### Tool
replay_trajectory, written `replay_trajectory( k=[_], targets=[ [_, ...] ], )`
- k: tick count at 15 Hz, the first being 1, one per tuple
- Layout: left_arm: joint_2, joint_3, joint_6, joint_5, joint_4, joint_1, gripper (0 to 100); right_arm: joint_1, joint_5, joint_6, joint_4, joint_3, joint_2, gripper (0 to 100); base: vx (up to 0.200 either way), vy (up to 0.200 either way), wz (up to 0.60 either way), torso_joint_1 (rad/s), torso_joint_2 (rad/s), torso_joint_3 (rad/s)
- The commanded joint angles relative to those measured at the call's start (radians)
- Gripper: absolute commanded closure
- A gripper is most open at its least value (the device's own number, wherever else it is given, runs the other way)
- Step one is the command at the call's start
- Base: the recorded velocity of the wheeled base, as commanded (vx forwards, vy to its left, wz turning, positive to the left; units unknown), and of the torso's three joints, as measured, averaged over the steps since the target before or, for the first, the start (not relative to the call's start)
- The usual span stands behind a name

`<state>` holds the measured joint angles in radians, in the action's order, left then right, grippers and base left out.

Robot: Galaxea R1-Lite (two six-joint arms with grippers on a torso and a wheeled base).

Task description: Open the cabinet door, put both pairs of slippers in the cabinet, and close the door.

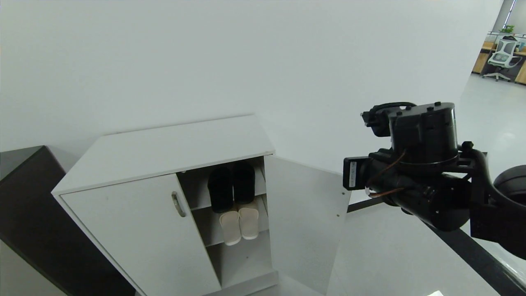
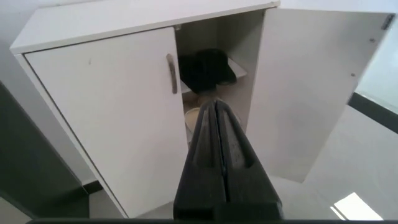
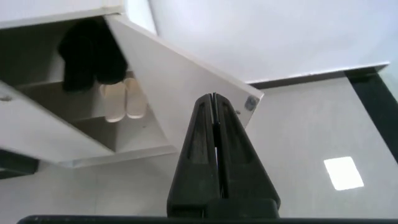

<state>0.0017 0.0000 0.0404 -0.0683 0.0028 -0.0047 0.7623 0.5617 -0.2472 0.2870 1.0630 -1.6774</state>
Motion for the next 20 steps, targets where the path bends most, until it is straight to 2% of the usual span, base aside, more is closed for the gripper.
replay_trajectory(
  k=[1,3,6,10,13,20],
  targets=[
    [0.001,0.0,-0.001,0.001,0.0,0.0,100,-0.043,-0.003,0.0,-0.002,0.046,-0.045,100,-0.2,0.0,0.0,-0.007,-0.01,0.002],
    [0.001,0.0,-0.001,-0.001,0.0,0.0,100,-0.078,-0.008,0.0,0.004,0.075,-0.084,100,-0.1,0.0,0.0,-0.006,0.0,0.001],
    [0.001,0.0,-0.001,0.001,0.0,0.0,100,-0.161,-0.111,-0.02,0.004,0.135,-0.145,100,0.0,0.0,0.0,0.0,0.0,0.0],
    [0.001,0.0,-0.001,0.001,0.0,0.0,100,-0.206,-0.125,-0.035,0.02,0.186,-0.228,100,0.0,0.0,0.0,0.0,0.0,0.0],
    [0.001,0.0,-0.001,0.001,0.0,0.0,100,-0.242,-0.154,-0.027,0.15,0.21,-0.315,100,0.0,0.0,0.0,0.0,0.0,0.0],
    [0.001,0.0,-0.002,0.001,0.0,0.0,100,-0.311,-0.174,-0.032,0.155,0.345,-0.479,100,0.0,0.0,0.0,0.0,0.0,0.0]
  ],
)
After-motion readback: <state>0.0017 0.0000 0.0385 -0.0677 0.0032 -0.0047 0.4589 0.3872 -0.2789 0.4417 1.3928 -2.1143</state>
